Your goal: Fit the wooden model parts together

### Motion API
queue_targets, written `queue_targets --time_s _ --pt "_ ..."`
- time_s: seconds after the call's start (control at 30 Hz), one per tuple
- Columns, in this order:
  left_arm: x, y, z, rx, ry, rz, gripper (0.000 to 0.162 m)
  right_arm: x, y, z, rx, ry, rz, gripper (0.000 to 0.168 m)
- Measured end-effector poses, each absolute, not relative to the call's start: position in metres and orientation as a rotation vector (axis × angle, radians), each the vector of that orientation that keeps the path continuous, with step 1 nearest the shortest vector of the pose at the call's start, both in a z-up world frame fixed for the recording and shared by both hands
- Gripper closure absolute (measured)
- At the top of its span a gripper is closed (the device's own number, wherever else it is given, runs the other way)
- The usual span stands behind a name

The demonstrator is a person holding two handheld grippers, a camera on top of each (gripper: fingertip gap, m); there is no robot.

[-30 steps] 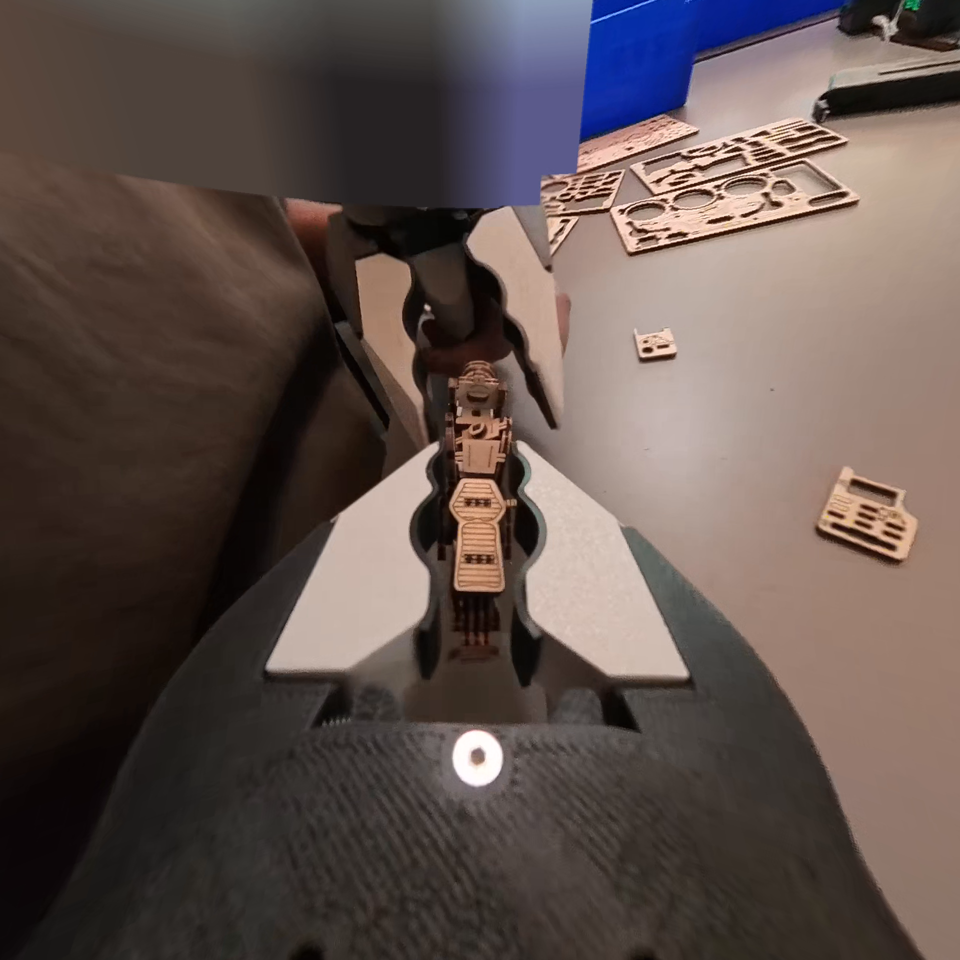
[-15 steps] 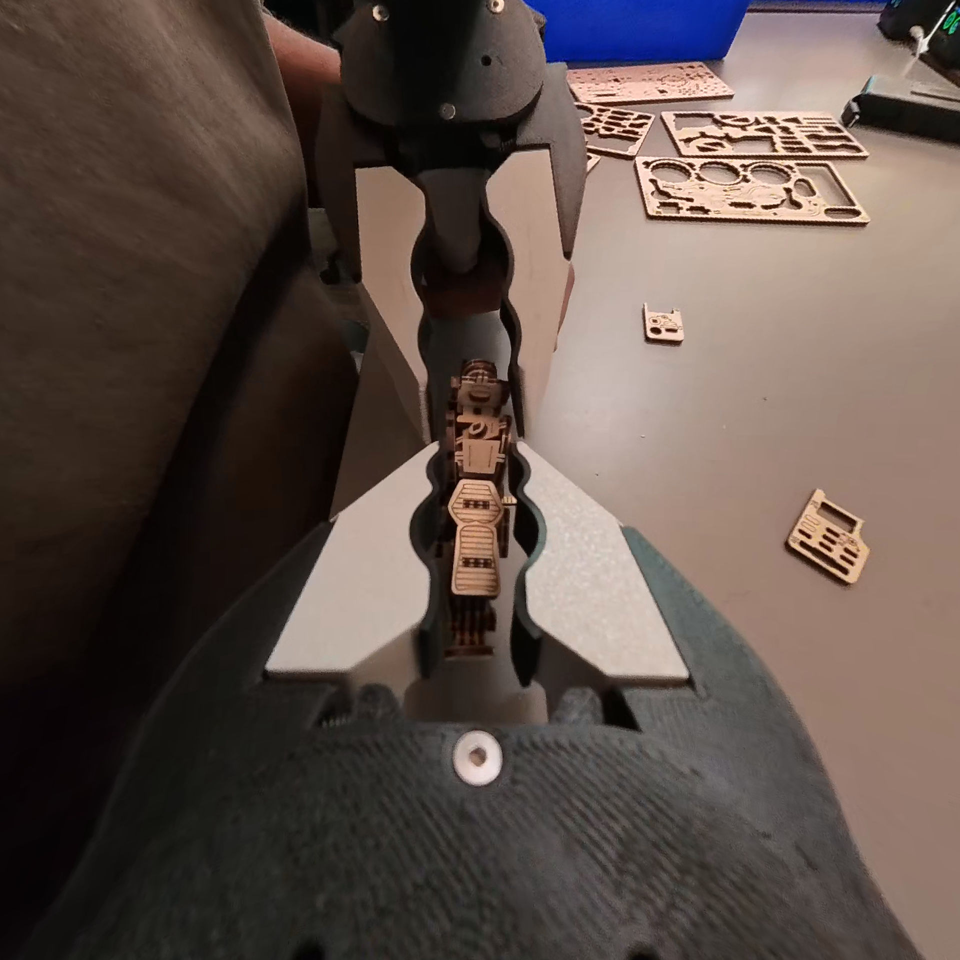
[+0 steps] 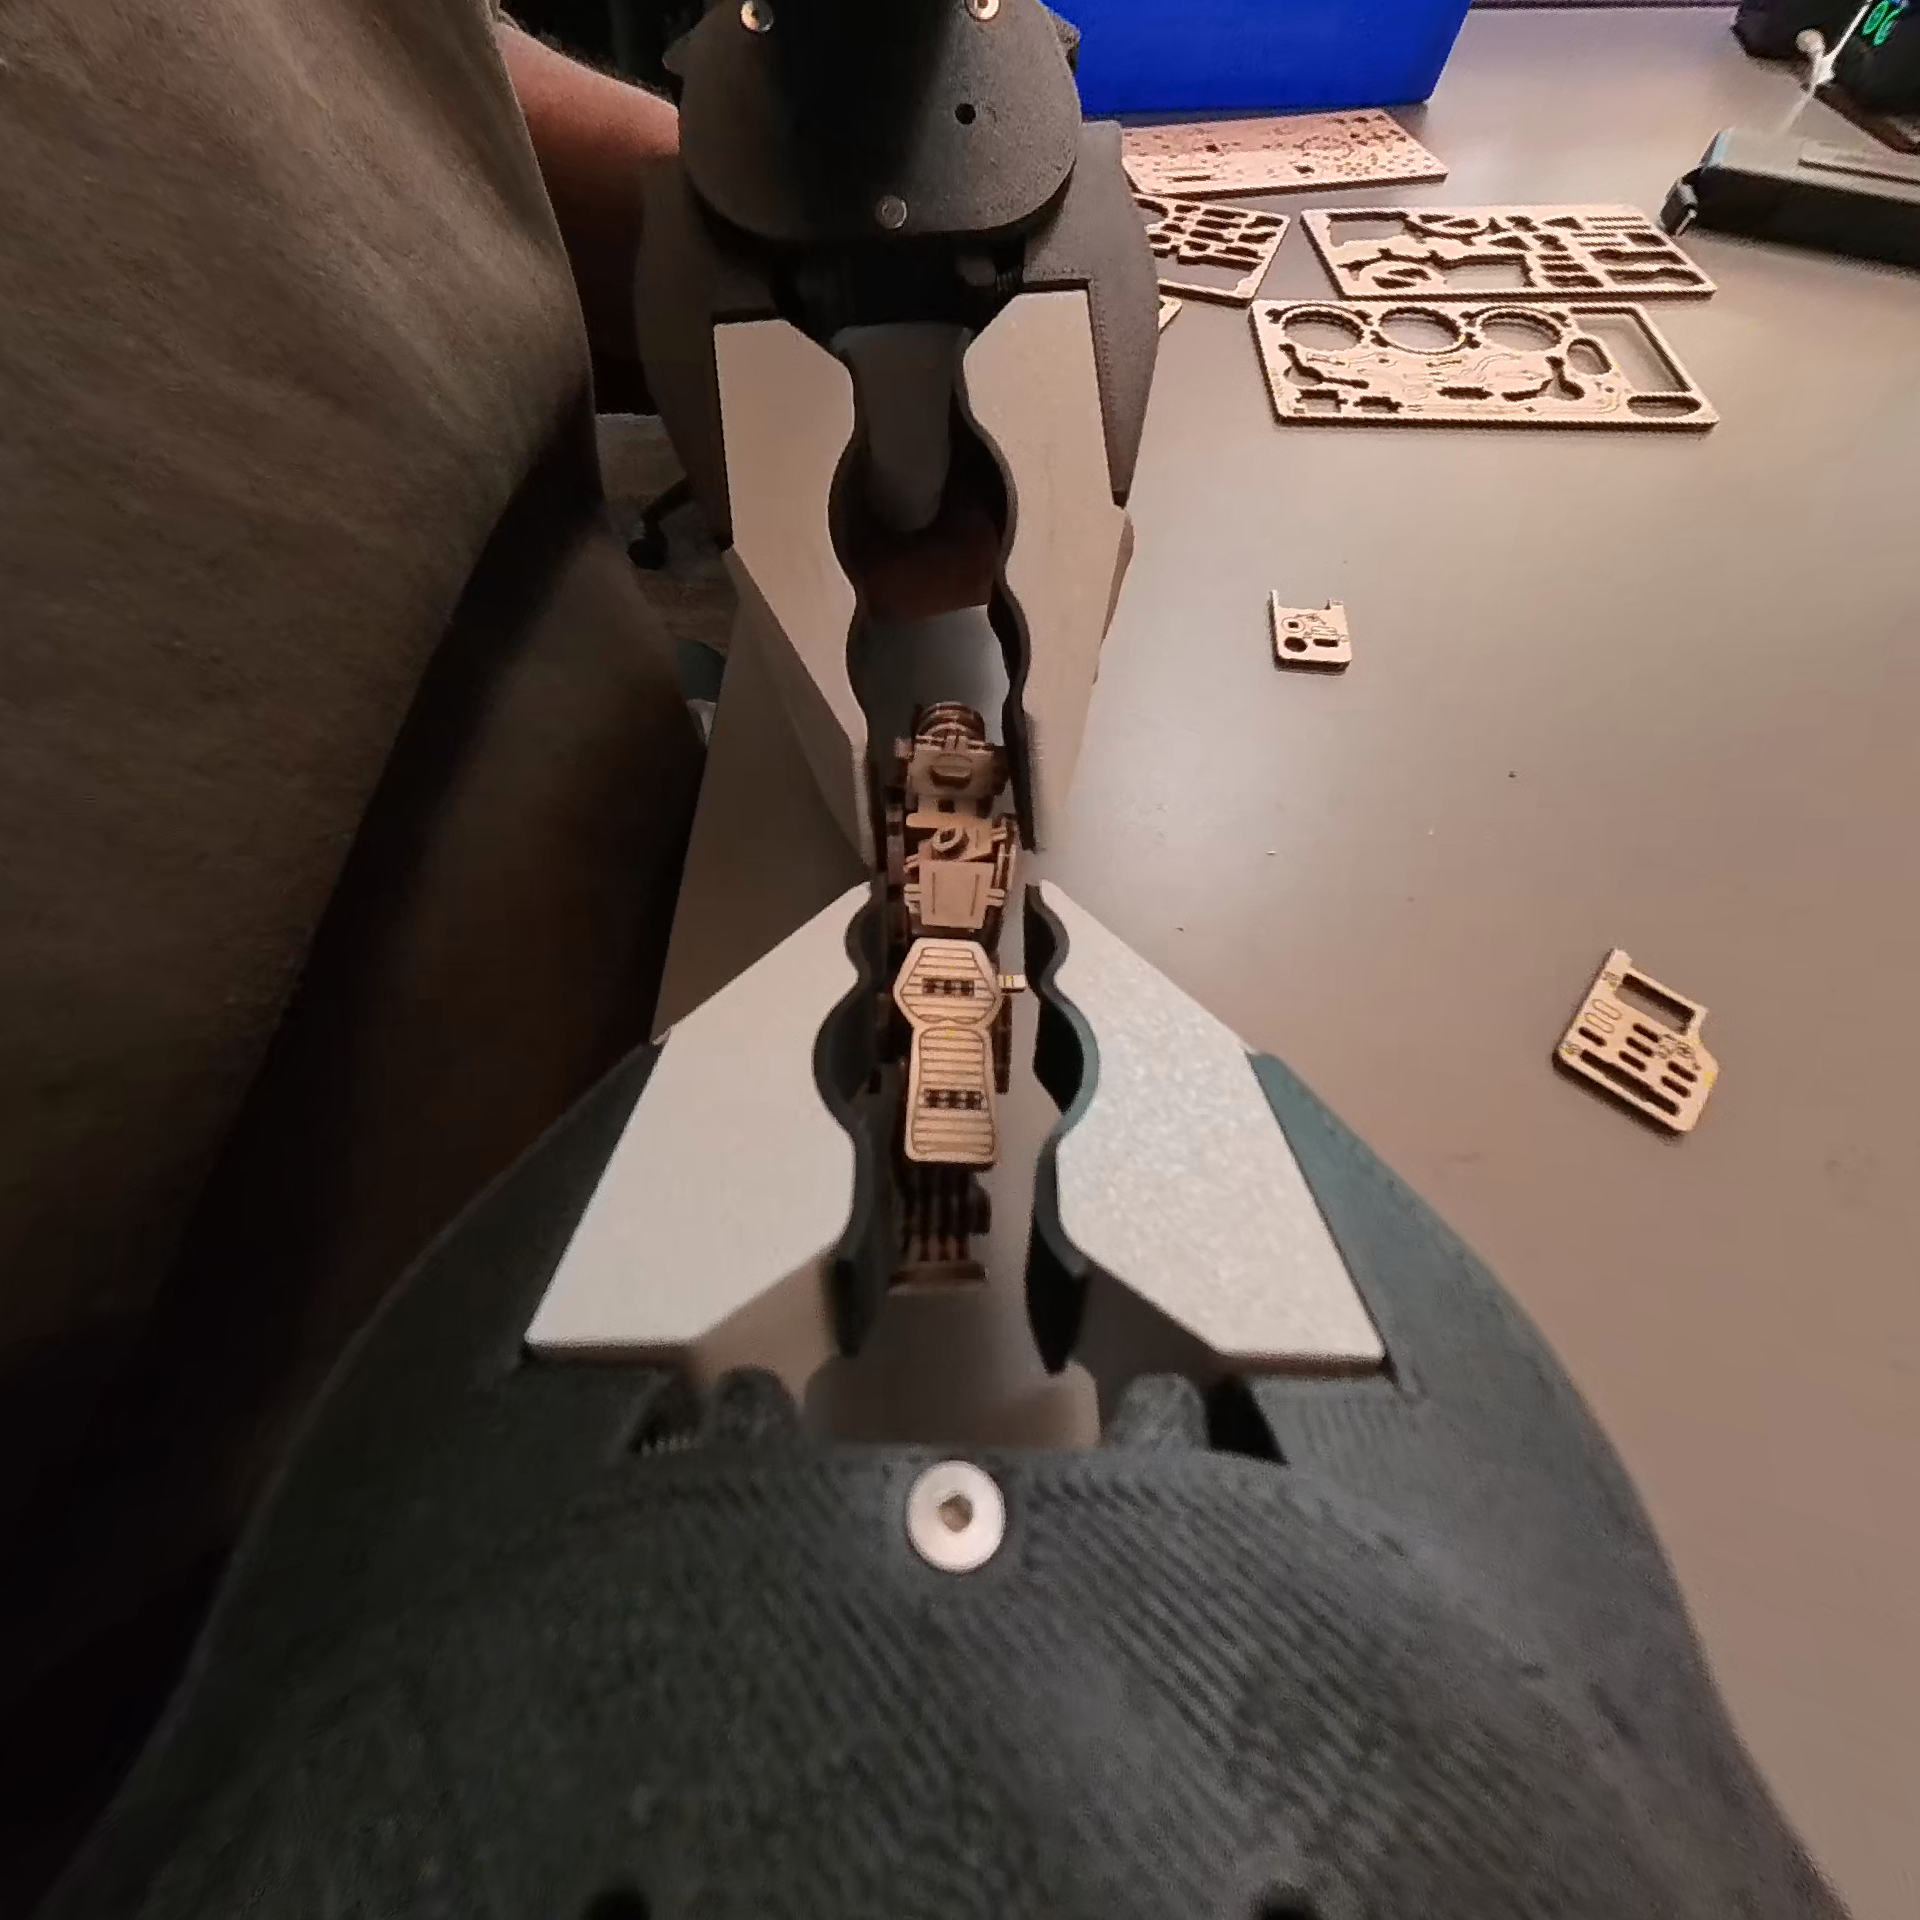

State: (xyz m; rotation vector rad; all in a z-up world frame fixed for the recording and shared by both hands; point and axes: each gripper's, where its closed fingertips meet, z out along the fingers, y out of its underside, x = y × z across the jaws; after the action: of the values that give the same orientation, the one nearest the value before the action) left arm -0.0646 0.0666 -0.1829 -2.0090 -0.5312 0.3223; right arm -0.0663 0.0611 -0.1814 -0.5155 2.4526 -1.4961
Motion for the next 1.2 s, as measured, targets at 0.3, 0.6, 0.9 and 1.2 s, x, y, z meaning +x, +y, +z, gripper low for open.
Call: queue_targets --time_s 0.3,0.6,0.9,1.2 --pt "-0.064 0.067 -0.182 -2.008 -0.525 0.318 0.137 -0.066 0.061 -0.183 -0.511 2.449 -1.481 0.143" --pt "-0.065 0.066 -0.182 -2.004 -0.532 0.322 0.134 -0.065 0.062 -0.184 -0.495 2.435 -1.469 0.141" --pt "-0.066 0.066 -0.182 -2.004 -0.540 0.319 0.131 -0.067 0.061 -0.186 -0.479 2.448 -1.451 0.139" --pt "-0.065 0.067 -0.183 -2.014 -0.531 0.324 0.131 -0.064 0.062 -0.195 -0.515 2.498 -1.393 0.138"
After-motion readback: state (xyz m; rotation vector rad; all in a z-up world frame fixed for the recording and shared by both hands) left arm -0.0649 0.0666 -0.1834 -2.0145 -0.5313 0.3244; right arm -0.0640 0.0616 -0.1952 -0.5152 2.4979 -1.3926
